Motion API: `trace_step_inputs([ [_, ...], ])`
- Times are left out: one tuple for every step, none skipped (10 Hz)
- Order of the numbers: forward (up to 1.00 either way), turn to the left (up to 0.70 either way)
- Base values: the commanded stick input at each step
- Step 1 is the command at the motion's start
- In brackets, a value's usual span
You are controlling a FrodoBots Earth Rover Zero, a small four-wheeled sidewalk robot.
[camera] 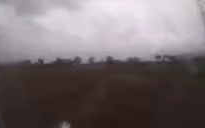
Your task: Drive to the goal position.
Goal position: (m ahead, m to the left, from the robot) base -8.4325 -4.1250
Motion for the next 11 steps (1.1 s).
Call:
trace_step_inputs([
  [0.70, 0.00],
  [0.70, 0.00],
  [0.70, 0.00],
  [0.70, 0.00],
  [0.70, 0.00],
  [0.70, 0.00],
  [0.70, 0.00],
  [0.70, 0.00],
  [0.70, 0.00],
  [0.70, 0.00],
  [0.70, 0.00],
])
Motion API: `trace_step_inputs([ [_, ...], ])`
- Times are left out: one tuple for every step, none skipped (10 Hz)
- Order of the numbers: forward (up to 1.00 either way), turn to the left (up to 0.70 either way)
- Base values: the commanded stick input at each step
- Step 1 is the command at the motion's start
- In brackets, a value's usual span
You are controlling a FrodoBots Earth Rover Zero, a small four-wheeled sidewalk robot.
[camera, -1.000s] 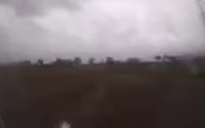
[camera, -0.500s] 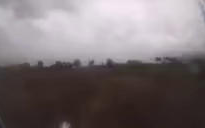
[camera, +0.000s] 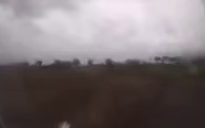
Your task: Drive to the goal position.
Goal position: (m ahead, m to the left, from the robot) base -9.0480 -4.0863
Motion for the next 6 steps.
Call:
trace_step_inputs([
  [0.70, 0.00],
  [0.70, 0.00],
  [0.70, 0.00],
  [0.70, 0.00],
  [0.70, 0.00],
  [0.70, 0.00],
])
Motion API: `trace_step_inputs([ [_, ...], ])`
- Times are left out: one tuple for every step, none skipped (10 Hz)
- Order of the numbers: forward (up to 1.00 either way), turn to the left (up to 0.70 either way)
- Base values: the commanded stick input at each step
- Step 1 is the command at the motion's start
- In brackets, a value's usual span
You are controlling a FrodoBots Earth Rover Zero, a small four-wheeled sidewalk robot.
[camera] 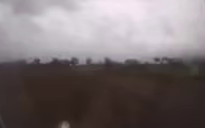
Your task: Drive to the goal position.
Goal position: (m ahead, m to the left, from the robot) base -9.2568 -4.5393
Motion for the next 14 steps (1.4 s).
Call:
trace_step_inputs([
  [0.70, 0.00],
  [0.70, 0.00],
  [0.70, 0.00],
  [0.70, 0.00],
  [0.70, 0.00],
  [0.70, 0.00],
  [0.70, 0.00],
  [0.70, 0.00],
  [0.70, 0.00],
  [0.70, 0.00],
  [0.70, 0.00],
  [0.70, 0.00],
  [0.70, 0.00],
  [0.10, 0.00],
])
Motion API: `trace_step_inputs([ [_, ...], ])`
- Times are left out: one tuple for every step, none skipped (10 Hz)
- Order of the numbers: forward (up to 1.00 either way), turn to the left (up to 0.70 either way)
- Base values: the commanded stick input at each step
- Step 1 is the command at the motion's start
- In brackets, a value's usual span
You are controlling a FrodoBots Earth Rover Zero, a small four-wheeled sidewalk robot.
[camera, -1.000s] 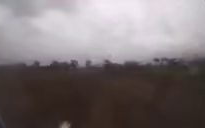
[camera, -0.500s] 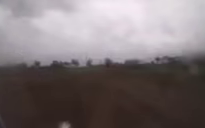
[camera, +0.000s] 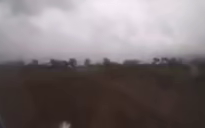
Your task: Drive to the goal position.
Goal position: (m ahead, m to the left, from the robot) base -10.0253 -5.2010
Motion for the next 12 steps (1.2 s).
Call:
trace_step_inputs([
  [-0.46, 0.00],
  [-0.70, 0.00],
  [-0.70, 0.00],
  [-0.70, 0.00],
  [-0.62, 0.00],
  [0.00, 0.00],
  [0.00, 0.00],
  [0.00, 0.00],
  [0.00, 0.00],
  [0.00, 0.00],
  [0.00, 0.00],
  [0.00, 0.00],
])
